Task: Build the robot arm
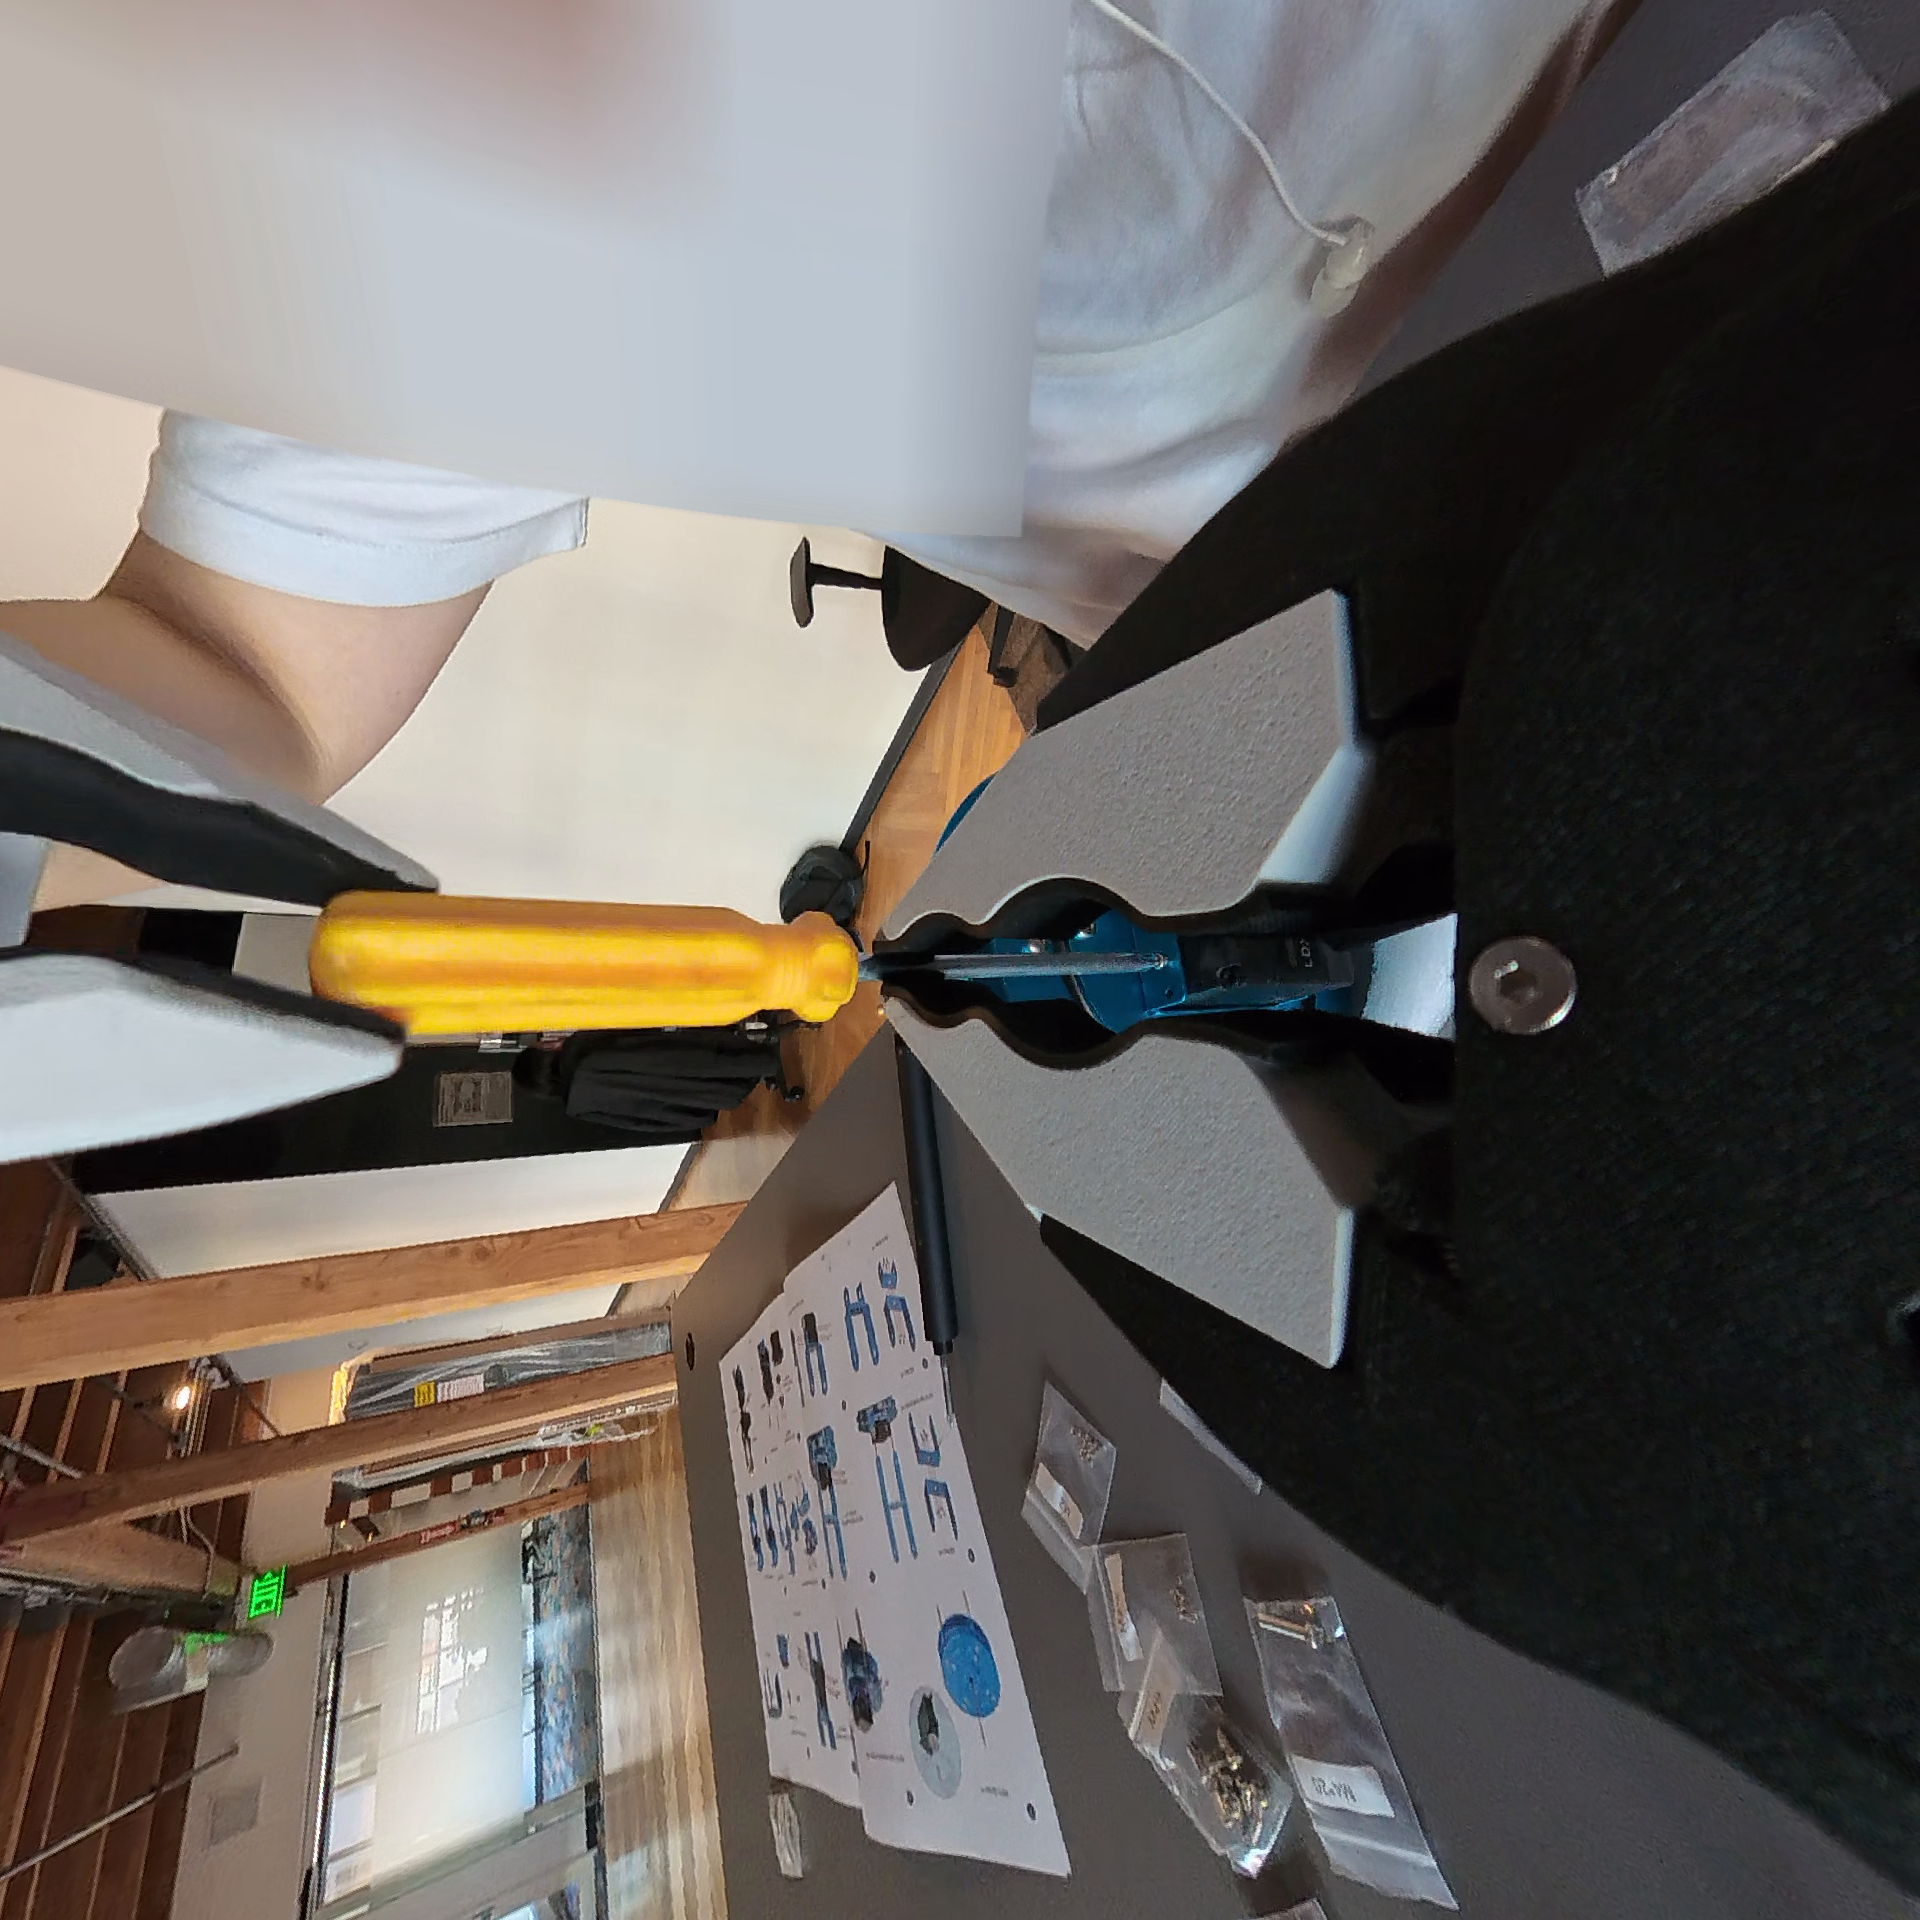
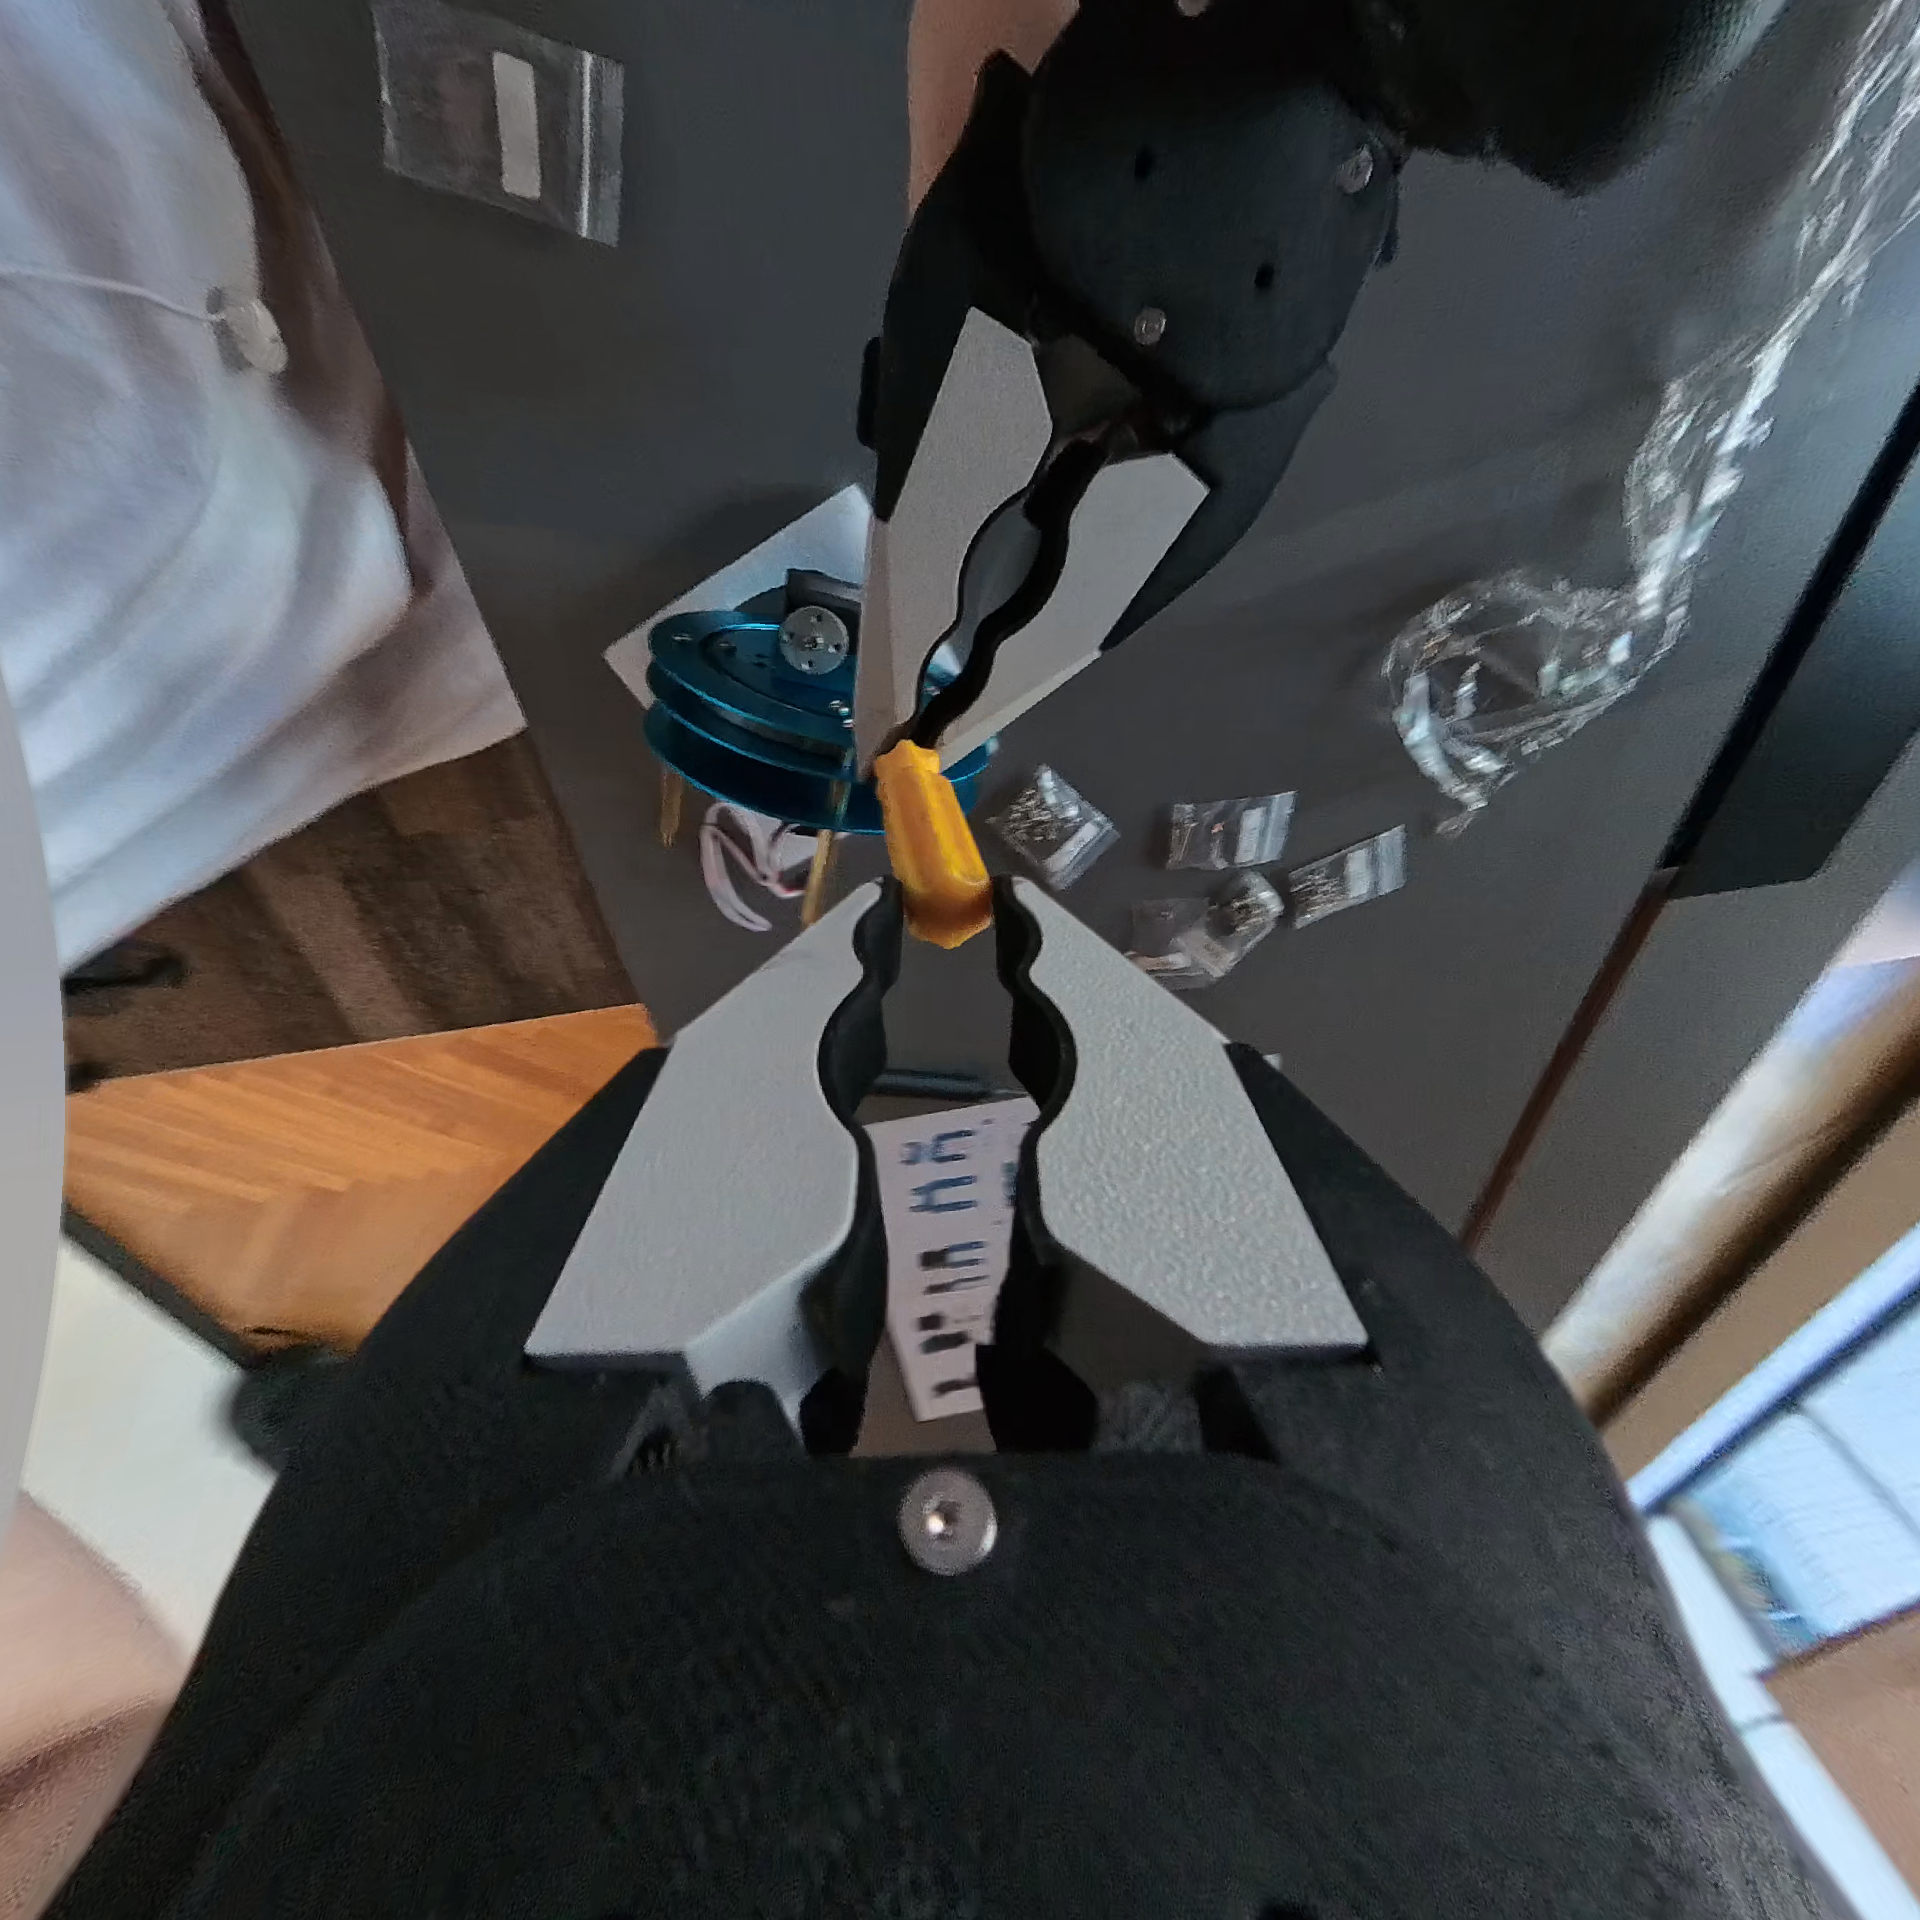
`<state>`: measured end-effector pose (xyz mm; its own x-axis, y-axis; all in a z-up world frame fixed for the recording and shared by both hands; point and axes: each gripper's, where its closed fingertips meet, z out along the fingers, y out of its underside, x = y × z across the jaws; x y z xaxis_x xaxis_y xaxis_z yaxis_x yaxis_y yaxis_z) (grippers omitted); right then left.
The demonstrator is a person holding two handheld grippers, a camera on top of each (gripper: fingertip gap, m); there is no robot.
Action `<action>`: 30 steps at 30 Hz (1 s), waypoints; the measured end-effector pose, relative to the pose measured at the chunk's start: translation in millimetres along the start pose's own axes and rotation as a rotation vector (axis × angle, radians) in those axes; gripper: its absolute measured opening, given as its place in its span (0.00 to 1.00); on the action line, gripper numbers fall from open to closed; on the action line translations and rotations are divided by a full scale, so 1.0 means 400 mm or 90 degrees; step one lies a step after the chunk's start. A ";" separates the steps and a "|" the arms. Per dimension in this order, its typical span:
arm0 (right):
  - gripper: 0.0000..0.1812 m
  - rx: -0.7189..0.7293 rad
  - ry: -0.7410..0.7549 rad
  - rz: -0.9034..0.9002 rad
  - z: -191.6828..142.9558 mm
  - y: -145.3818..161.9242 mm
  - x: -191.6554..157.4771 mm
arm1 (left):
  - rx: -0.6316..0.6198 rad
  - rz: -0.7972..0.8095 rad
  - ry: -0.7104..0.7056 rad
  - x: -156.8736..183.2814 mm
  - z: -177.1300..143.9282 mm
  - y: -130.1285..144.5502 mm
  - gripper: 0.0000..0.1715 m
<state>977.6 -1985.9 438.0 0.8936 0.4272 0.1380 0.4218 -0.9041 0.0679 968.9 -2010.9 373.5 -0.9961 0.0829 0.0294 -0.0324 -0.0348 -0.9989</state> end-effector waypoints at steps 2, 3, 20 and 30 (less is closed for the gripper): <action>0.15 0.016 0.038 -0.062 -0.005 -0.009 0.009 | 0.000 -0.002 0.002 0.001 -0.001 0.000 0.01; 0.15 0.022 0.044 -0.080 -0.009 -0.013 0.009 | 0.000 -0.001 0.003 0.002 -0.001 0.000 0.01; 0.08 -0.034 -0.006 0.059 0.002 -0.001 -0.008 | 0.006 -0.006 -0.001 -0.001 0.008 -0.001 0.01; 0.06 -0.026 0.022 -0.053 0.003 -0.015 -0.012 | 0.003 0.005 0.001 0.004 0.006 -0.001 0.01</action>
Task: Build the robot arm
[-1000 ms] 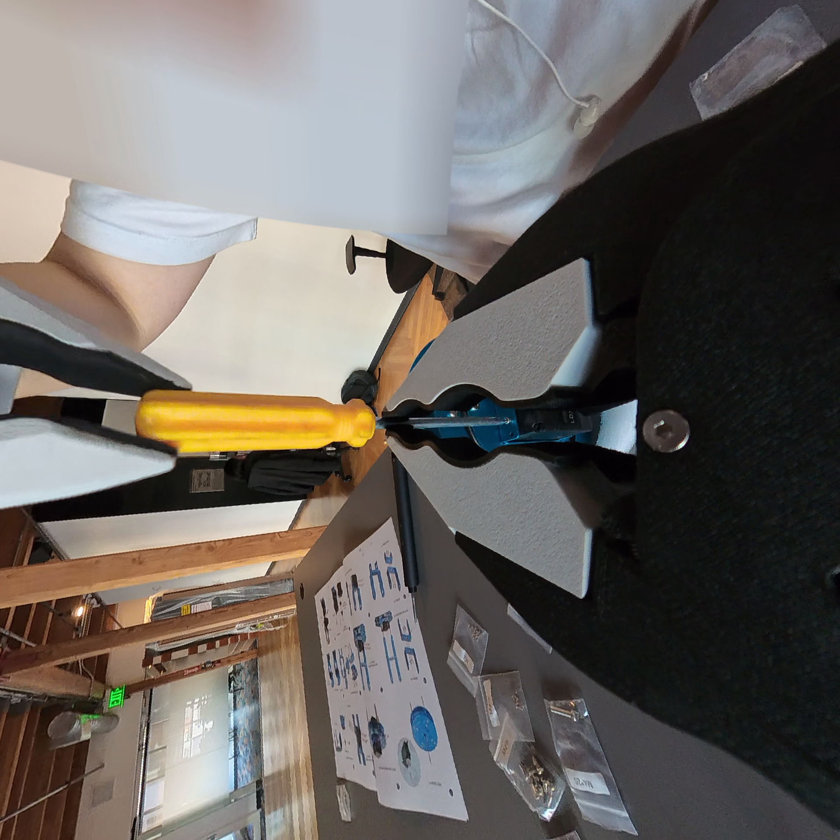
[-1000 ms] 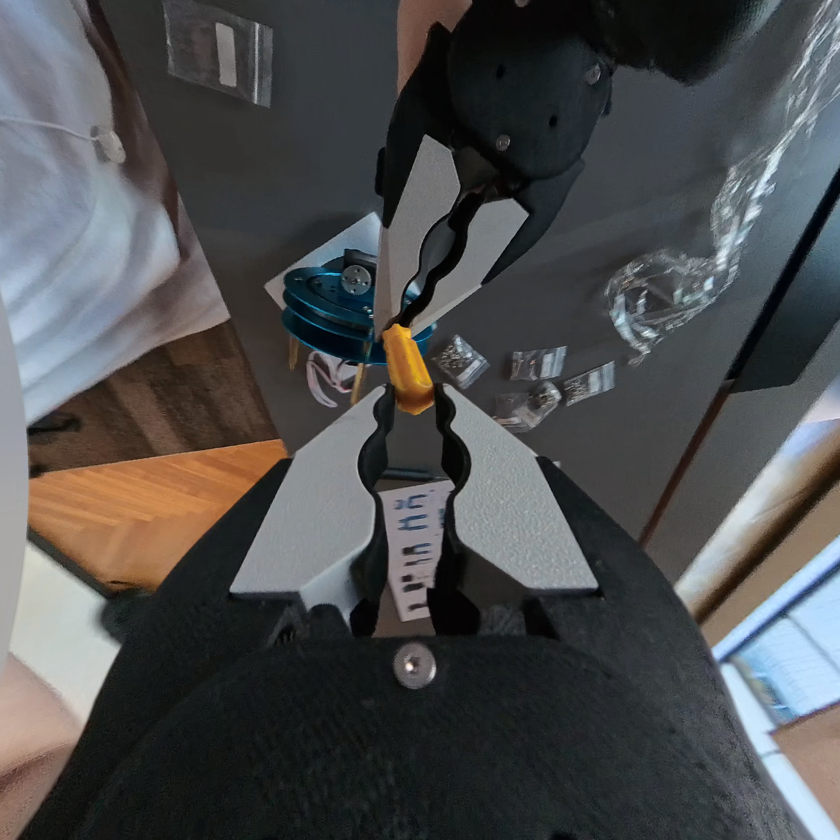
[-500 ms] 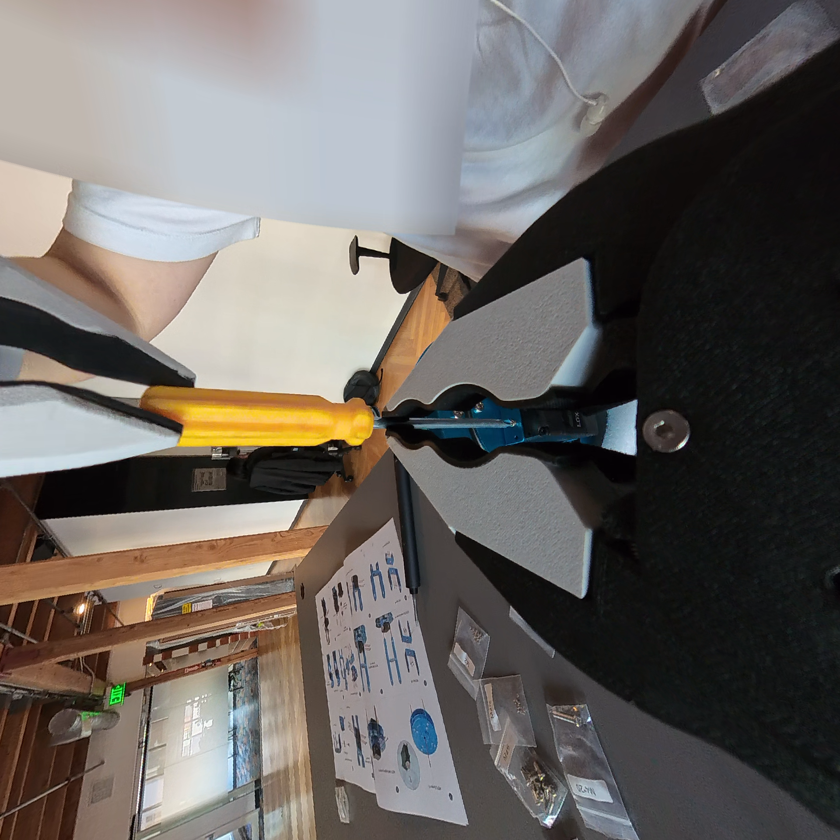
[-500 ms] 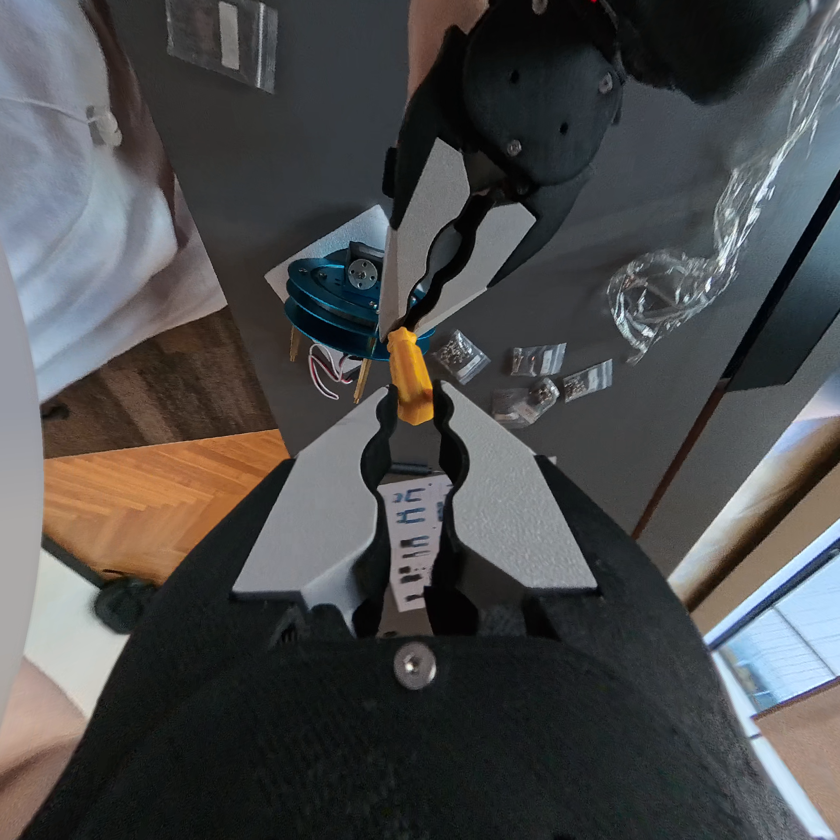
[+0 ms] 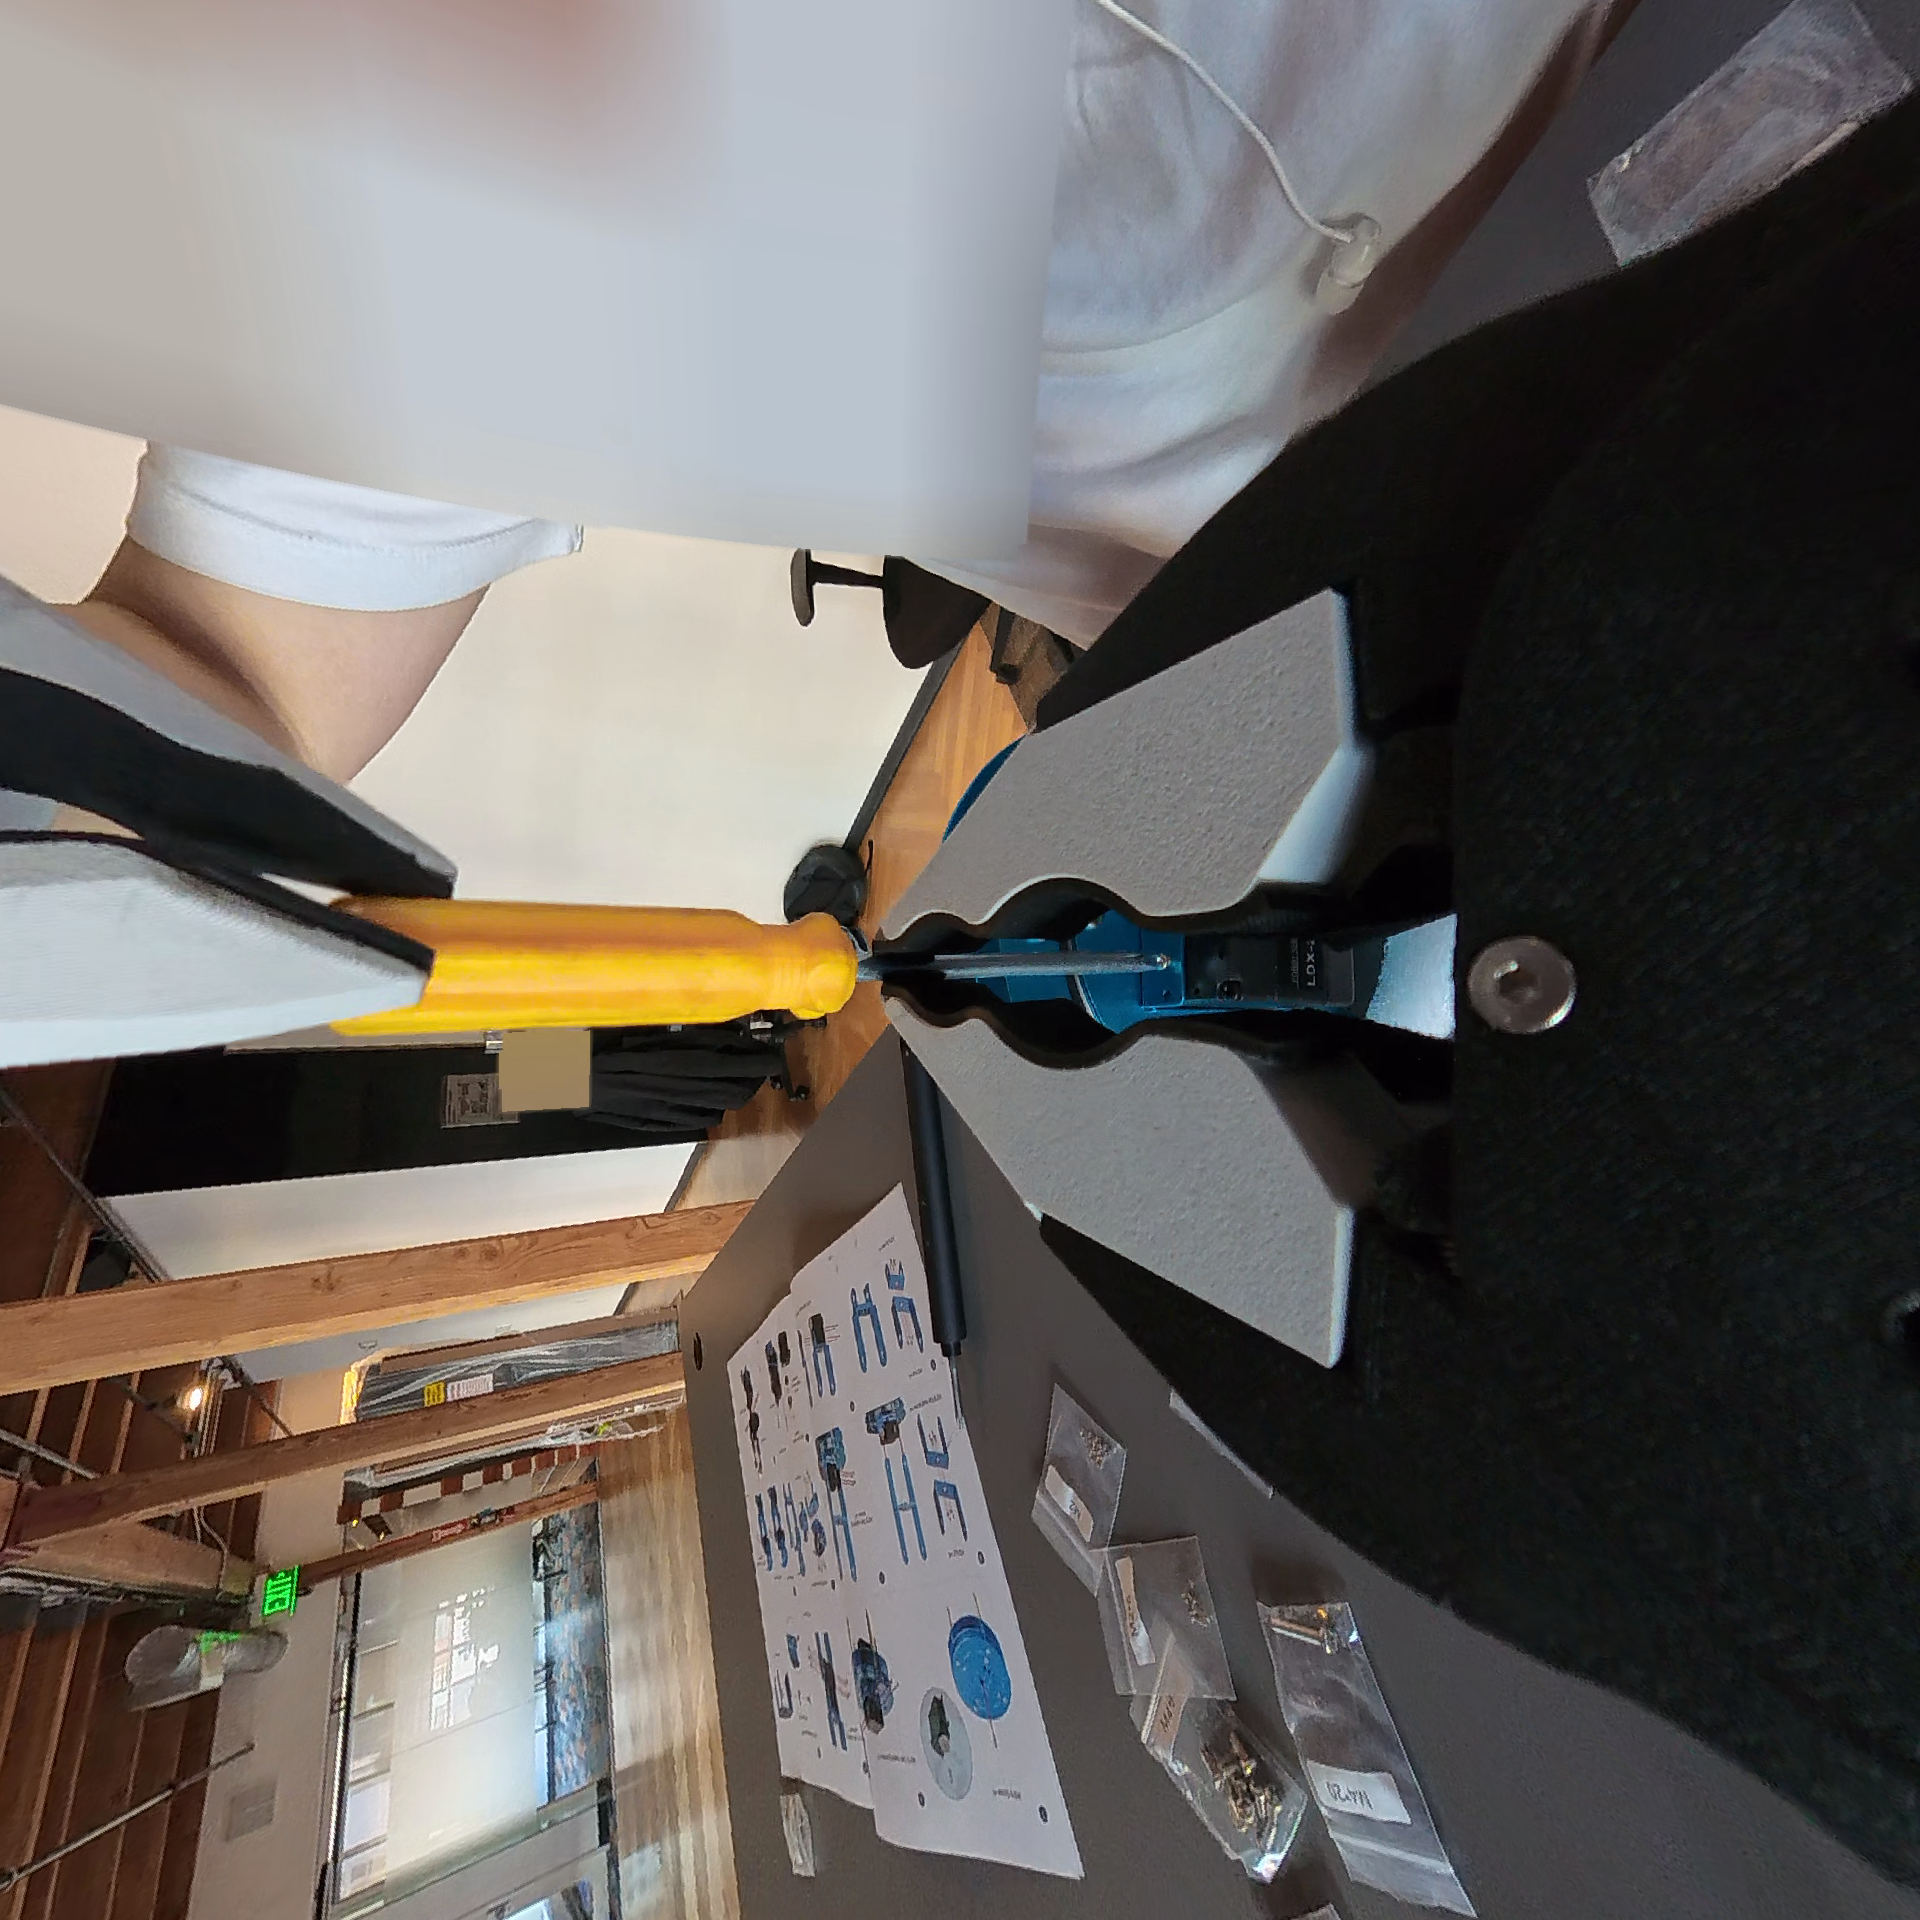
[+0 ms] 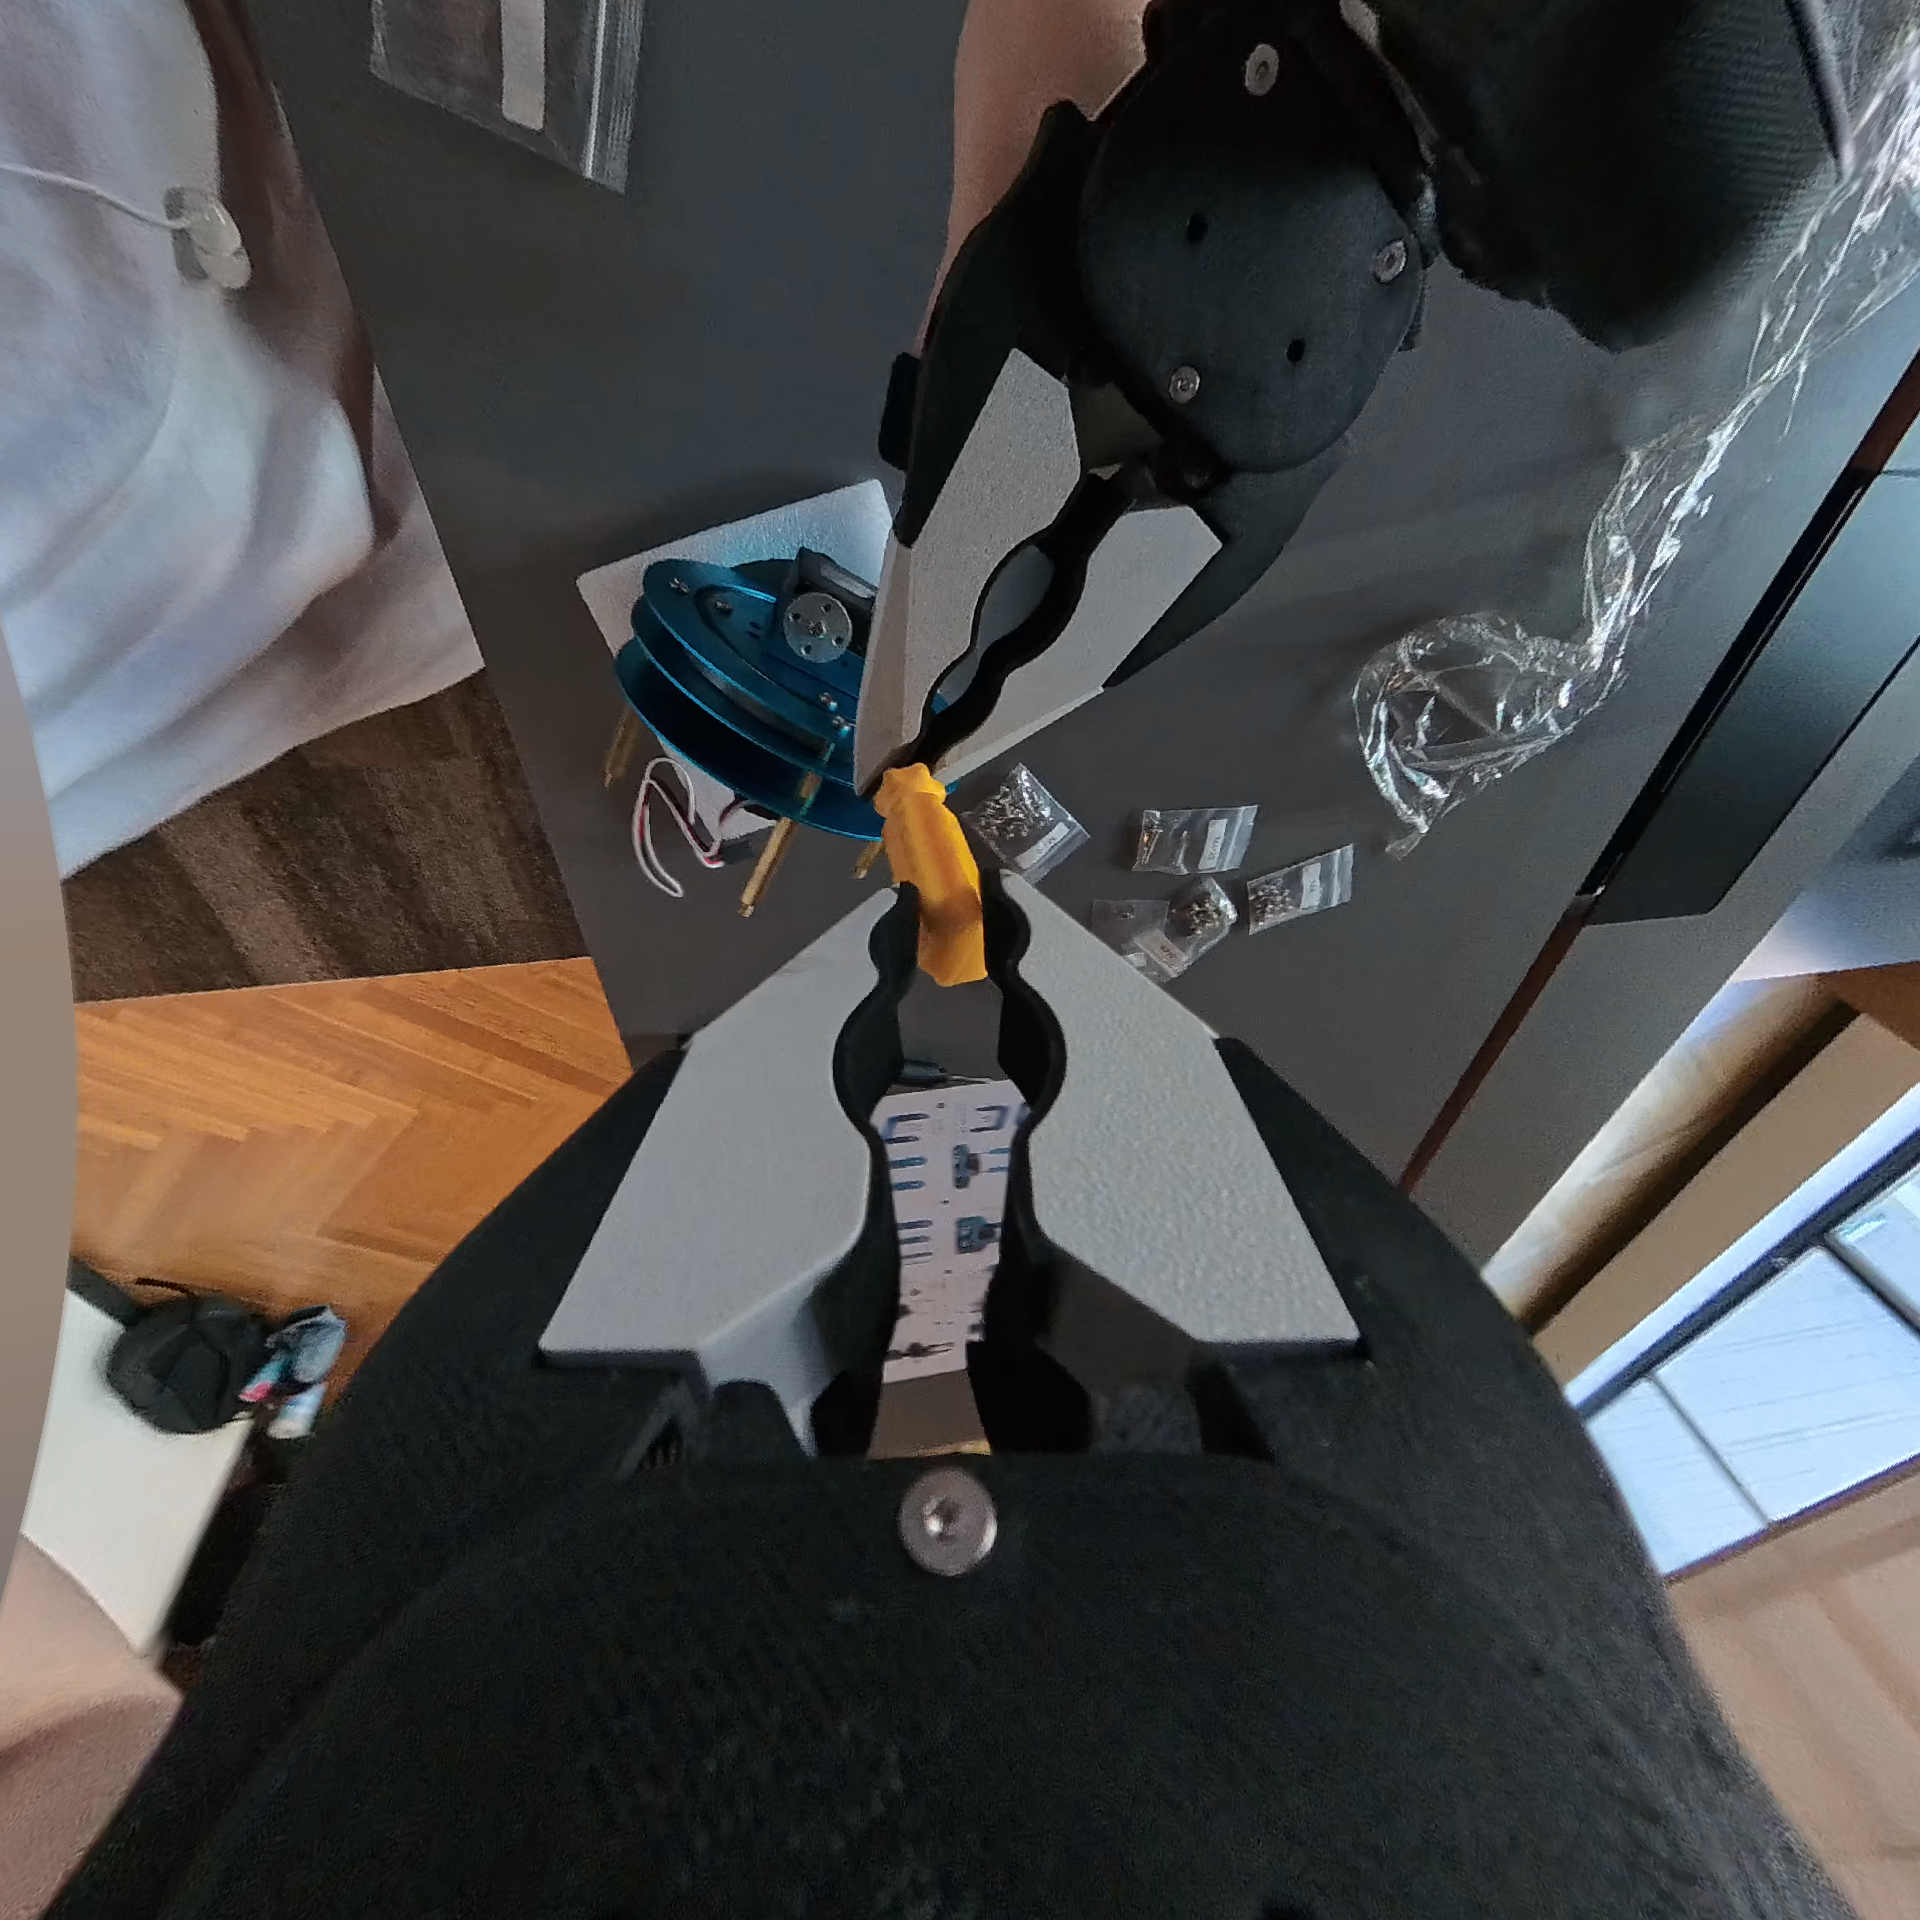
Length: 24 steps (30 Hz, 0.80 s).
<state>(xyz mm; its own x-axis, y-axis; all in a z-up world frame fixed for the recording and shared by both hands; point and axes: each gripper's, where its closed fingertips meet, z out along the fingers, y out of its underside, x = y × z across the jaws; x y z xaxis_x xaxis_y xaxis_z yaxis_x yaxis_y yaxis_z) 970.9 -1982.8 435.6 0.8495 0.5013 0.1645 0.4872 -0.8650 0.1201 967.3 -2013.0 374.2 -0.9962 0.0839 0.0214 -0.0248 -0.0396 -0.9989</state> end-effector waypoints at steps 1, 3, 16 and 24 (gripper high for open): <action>0.06 -0.002 -0.006 0.024 0.000 -0.001 -0.001 | 0.000 -0.001 -0.001 -0.001 0.000 0.000 0.00; 0.06 -0.008 -0.024 0.083 0.000 0.000 -0.001 | 0.001 -0.008 0.000 -0.003 0.000 0.001 0.01; 0.23 0.101 -0.012 0.022 -0.037 -0.027 0.010 | -0.003 0.001 -0.001 -0.003 -0.004 0.002 0.00; 0.12 0.108 0.024 -0.127 0.000 0.023 -0.001 | -0.004 0.001 0.003 -0.002 -0.004 0.002 0.00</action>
<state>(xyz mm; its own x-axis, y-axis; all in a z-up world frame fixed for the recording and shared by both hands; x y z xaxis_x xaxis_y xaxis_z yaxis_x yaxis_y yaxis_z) 975.0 -1991.0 436.5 0.7266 0.6599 0.1914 0.6739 -0.7387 -0.0117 968.1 -2011.6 373.2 -0.9959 0.0884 0.0195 -0.0225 -0.0334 -0.9992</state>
